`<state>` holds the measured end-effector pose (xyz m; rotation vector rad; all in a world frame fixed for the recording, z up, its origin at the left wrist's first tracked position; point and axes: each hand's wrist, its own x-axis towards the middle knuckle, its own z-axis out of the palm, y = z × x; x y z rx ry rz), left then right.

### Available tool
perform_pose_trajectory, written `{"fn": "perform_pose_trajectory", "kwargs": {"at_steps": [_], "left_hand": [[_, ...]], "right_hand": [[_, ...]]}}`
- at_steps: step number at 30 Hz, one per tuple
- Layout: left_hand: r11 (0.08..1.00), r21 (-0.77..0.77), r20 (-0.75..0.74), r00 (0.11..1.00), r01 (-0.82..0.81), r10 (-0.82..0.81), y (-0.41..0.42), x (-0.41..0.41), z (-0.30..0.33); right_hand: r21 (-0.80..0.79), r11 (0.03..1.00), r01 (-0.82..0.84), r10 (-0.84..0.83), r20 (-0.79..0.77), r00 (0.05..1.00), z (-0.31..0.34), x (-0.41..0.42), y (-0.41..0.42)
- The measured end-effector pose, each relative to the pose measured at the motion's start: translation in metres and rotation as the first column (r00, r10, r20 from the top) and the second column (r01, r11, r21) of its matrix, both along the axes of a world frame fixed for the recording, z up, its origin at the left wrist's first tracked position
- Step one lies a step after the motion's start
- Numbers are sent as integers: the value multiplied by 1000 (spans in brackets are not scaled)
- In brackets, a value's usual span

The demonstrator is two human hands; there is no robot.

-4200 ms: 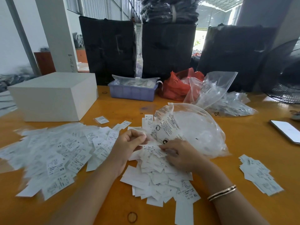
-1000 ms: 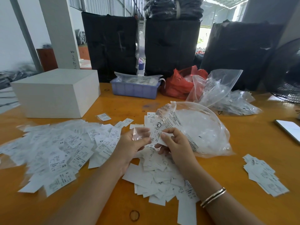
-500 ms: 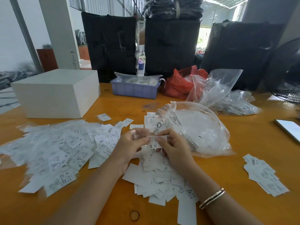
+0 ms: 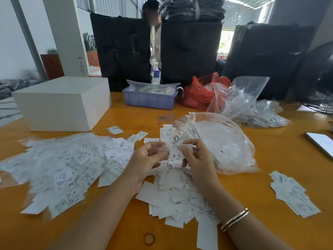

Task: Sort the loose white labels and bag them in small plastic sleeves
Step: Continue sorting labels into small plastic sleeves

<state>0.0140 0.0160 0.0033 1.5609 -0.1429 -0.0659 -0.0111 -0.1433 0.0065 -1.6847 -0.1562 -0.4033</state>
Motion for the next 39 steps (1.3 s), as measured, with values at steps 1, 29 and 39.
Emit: {"fn": "perform_pose_trajectory", "kwargs": {"at_steps": [1, 29, 39], "left_hand": [[1000, 1, 1, 1000, -1, 1, 0, 0, 0], [993, -115, -27, 999, 20, -24, -1, -4, 4], [994, -112, -24, 1000, -20, 18, 0, -1, 2]], "right_hand": [[28, 999, 18, -19, 23, 1000, 0, 0, 0], [-120, 988, 98, -88, 91, 992, 0, -4, 6], [-163, 986, 40, -37, 22, 999, 2, -5, 5]]}}
